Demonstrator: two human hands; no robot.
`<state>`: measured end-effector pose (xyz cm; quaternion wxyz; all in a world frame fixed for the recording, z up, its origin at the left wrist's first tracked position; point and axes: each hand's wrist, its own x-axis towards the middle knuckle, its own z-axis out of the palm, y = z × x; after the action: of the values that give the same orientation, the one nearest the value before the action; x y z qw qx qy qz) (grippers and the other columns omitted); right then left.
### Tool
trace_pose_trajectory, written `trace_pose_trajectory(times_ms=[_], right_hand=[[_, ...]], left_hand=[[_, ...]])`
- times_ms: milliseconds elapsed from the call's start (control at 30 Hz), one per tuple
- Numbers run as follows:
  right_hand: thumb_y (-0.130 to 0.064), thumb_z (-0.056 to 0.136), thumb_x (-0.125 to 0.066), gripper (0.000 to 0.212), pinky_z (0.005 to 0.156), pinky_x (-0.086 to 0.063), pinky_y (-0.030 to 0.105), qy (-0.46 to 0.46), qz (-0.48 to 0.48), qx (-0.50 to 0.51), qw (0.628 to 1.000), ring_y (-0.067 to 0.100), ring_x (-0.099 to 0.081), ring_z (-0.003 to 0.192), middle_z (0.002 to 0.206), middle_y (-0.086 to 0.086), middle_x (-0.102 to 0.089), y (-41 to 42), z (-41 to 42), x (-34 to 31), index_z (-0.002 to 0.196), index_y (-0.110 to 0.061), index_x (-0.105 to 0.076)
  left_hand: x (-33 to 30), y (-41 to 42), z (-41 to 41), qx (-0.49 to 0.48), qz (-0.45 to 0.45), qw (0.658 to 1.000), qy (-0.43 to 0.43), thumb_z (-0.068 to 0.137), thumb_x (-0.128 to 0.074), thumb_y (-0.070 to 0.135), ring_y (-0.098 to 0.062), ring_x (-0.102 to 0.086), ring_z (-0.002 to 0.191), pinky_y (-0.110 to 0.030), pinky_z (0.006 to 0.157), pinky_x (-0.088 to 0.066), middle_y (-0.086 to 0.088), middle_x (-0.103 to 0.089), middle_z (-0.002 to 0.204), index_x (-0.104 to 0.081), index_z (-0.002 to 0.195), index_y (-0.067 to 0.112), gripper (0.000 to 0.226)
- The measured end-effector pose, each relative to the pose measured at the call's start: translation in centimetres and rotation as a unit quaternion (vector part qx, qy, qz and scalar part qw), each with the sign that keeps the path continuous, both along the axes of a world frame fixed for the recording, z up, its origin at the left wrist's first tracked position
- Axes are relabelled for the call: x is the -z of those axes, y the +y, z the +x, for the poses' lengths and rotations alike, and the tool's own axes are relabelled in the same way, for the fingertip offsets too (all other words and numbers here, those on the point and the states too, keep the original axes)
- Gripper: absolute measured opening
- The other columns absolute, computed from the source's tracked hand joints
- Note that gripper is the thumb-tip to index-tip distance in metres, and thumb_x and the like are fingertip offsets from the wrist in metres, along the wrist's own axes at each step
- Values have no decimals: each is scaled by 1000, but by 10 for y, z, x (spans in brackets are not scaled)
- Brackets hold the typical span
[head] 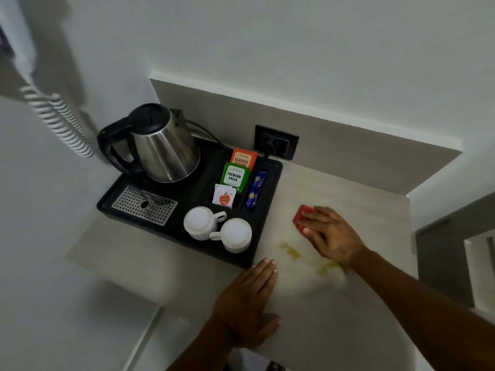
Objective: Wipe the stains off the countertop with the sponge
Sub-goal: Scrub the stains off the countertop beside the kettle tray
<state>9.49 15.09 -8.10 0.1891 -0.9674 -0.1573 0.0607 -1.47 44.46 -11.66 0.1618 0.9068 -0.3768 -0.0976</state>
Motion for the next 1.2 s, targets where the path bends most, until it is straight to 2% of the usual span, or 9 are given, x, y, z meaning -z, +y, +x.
trace_pose_trajectory(times_ms=[167, 267, 433, 567, 733, 867, 933, 1067, 1200], right_hand=[[-36, 105, -46, 37, 122, -26, 41, -19, -21, 14, 999, 31, -39, 143, 149, -2, -56, 53, 33, -1, 136, -27, -63], [-35, 104, -47, 35, 121, -29, 46, -25, -21, -14, 999, 31, -43, 141, 147, -3, -59, 80, 9, 0, 133, -26, -65], [-33, 102, -53, 33, 121, -30, 56, -15, -14, -80, 997, 33, -45, 142, 143, 0, -62, 58, -52, 2, 130, -26, -68], [-40, 104, -40, 45, 126, -21, 48, 5, -30, 2, 1000, 30, -39, 146, 150, -1, -56, 60, -39, 3, 142, -24, -57], [-33, 104, -46, 39, 122, -28, 51, -20, -17, 42, 999, 32, -41, 143, 149, -1, -56, 104, -24, 3, 140, -24, -59], [-33, 101, -54, 36, 123, -28, 51, -37, -15, 6, 999, 32, -46, 142, 143, 0, -62, 104, -88, -1, 134, -26, -65], [-40, 101, -48, 38, 124, -23, 45, -26, -28, 7, 999, 29, -47, 142, 143, -2, -62, 93, -132, 1, 133, -29, -65], [-39, 99, -46, 39, 119, -28, 45, -23, -27, 102, 994, 32, -55, 134, 139, 1, -66, 50, -182, 2, 128, -27, -69], [-33, 102, -43, 40, 117, -35, 49, -33, -31, 241, 970, 33, -51, 138, 141, 7, -64, 38, -145, 1, 129, -19, -68]], left_hand=[[-2, -1, 0, 0, 15, 1000, -25, 96, -46, 61, -22, 2, 159, -43, 128, -12, -12, -11, 172, -16, 162, 7, 90], [1, 4, -11, -22, -17, 999, -39, 100, -45, 57, -24, -4, 159, -39, 129, -9, -16, -19, 170, -25, 159, 2, 83], [8, 20, -28, -37, -35, 997, -62, 98, -52, 54, -29, -11, 159, -39, 129, -7, -20, -26, 166, -30, 156, -3, 84], [8, 19, -28, -48, -12, 998, -48, 99, -46, 58, -28, -10, 159, -45, 128, -17, -19, -24, 168, -24, 159, 0, 87], [5, 20, -27, -55, -10, 998, -38, 102, -39, 61, -28, -12, 158, -46, 127, -19, -18, -22, 168, -22, 160, 0, 86], [6, 22, -28, -60, 1, 997, -42, 102, -42, 61, -33, -24, 155, -50, 122, -31, -23, -28, 165, -29, 157, -3, 86], [5, 21, -28, -59, 7, 997, -43, 102, -40, 63, -33, -24, 155, -51, 122, -32, -23, -28, 165, -29, 157, -3, 86], [4, 21, -29, -55, 22, 997, -48, 100, -44, 59, -32, -20, 156, -48, 125, -24, -21, -23, 167, -26, 158, -3, 87], [2, 18, -28, -52, 42, 997, -49, 99, -42, 59, -33, -18, 157, -46, 126, -17, -22, -22, 167, -25, 158, -4, 88]])
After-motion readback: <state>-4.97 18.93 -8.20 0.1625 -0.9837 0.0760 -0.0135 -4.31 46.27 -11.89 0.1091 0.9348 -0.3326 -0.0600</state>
